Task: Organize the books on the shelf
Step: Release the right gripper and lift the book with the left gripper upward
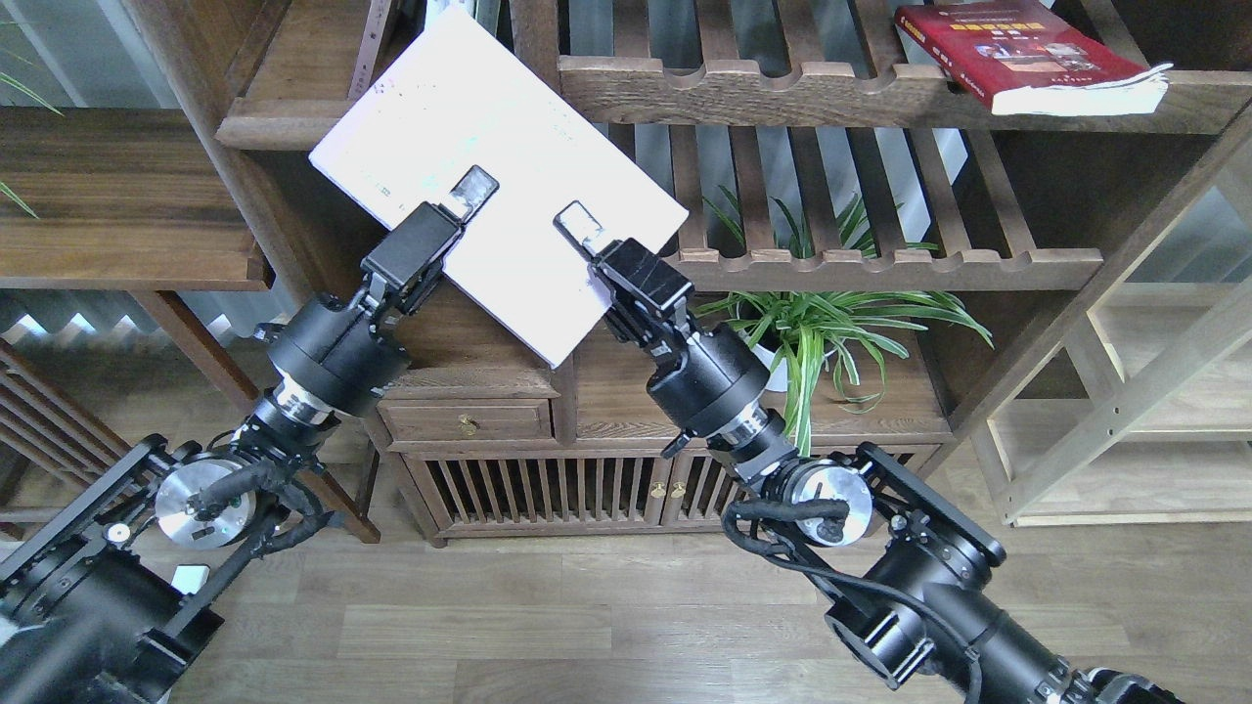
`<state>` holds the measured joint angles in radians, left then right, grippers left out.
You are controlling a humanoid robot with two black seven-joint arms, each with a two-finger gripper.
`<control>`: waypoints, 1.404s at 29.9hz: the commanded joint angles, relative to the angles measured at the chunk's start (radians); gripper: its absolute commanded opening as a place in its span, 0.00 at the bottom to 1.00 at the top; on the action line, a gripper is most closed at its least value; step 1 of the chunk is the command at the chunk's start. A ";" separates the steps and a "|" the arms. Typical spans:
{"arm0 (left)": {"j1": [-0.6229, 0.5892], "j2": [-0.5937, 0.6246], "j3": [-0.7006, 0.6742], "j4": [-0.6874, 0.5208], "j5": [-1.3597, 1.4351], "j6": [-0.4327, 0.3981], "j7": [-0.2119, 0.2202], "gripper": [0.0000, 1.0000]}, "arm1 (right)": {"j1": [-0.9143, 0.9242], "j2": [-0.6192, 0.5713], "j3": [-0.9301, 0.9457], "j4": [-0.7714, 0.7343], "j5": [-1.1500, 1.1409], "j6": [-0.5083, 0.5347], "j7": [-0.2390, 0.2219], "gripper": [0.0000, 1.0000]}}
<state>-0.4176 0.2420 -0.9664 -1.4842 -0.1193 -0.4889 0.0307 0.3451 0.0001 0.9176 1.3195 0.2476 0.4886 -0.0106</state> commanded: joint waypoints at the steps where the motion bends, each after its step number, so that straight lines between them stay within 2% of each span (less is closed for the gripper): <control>1: -0.003 0.000 -0.005 0.001 0.000 0.000 -0.002 0.04 | 0.000 0.000 0.000 0.000 -0.001 0.000 -0.002 0.48; 9: -0.004 0.000 -0.018 0.002 0.000 0.000 -0.002 0.04 | 0.002 0.000 0.012 0.000 -0.002 -0.079 0.000 0.73; 12: -0.004 0.002 -0.021 -0.001 0.000 0.000 -0.002 0.04 | 0.003 0.000 0.026 -0.002 -0.004 -0.090 0.000 0.76; 19: -0.009 0.020 -0.040 -0.005 0.003 0.000 0.009 0.03 | 0.011 0.000 0.076 -0.005 -0.010 -0.117 0.000 0.81; 28: -0.010 0.114 -0.066 -0.033 0.079 0.000 0.012 0.02 | 0.015 0.000 0.158 -0.012 -0.013 -0.159 0.000 0.82; 42: -0.055 0.212 -0.213 -0.061 0.302 0.000 0.017 0.01 | 0.041 0.000 0.234 -0.017 -0.016 -0.260 0.000 0.82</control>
<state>-0.4500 0.4283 -1.1427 -1.5448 0.1291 -0.4888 0.0461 0.3725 0.0000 1.1489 1.3022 0.2317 0.2466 -0.0106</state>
